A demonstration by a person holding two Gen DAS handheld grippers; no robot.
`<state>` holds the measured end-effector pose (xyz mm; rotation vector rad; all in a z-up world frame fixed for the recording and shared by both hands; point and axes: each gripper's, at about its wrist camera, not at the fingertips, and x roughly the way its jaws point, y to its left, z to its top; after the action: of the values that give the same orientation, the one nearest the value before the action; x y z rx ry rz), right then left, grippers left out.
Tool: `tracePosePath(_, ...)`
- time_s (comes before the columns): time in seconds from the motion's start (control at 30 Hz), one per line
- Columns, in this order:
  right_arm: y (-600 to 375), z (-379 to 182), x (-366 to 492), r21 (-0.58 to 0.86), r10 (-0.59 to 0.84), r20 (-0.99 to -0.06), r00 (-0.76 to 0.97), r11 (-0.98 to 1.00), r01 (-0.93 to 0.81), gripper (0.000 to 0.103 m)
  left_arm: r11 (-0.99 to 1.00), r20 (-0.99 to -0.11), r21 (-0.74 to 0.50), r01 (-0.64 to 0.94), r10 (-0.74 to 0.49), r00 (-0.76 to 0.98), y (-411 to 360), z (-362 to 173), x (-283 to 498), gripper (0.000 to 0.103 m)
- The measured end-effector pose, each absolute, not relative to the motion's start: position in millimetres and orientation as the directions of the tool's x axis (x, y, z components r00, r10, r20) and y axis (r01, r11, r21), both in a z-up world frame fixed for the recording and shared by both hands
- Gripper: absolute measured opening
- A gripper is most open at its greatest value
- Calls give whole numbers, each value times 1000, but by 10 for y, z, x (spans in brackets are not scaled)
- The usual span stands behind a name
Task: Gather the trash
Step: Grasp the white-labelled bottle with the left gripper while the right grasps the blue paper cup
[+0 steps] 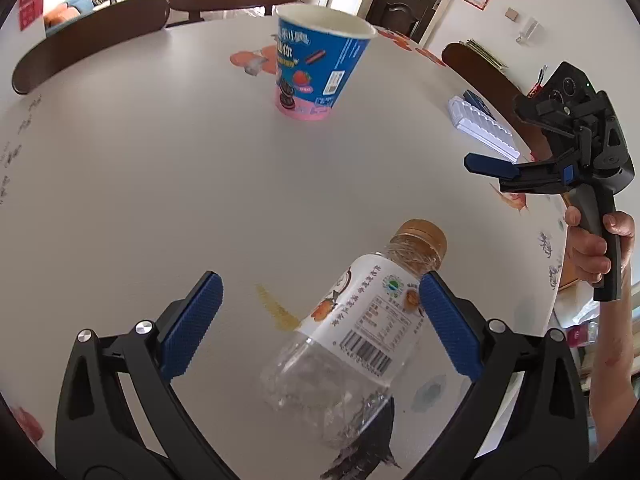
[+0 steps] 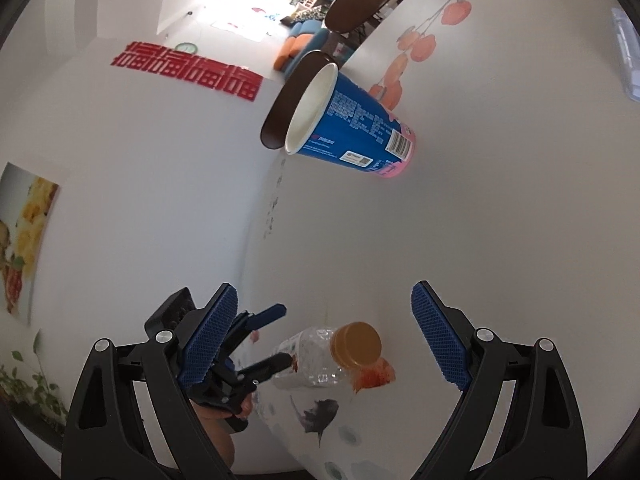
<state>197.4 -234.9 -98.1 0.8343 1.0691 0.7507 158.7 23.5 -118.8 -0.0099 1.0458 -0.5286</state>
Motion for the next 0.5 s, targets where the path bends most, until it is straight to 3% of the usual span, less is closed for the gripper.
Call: tracePosePath(0.5,-3348,-957,1900,833,756,-493,431,552,-16,89,850,-786,-280,447,-470,402,-301,-985,2049,96)
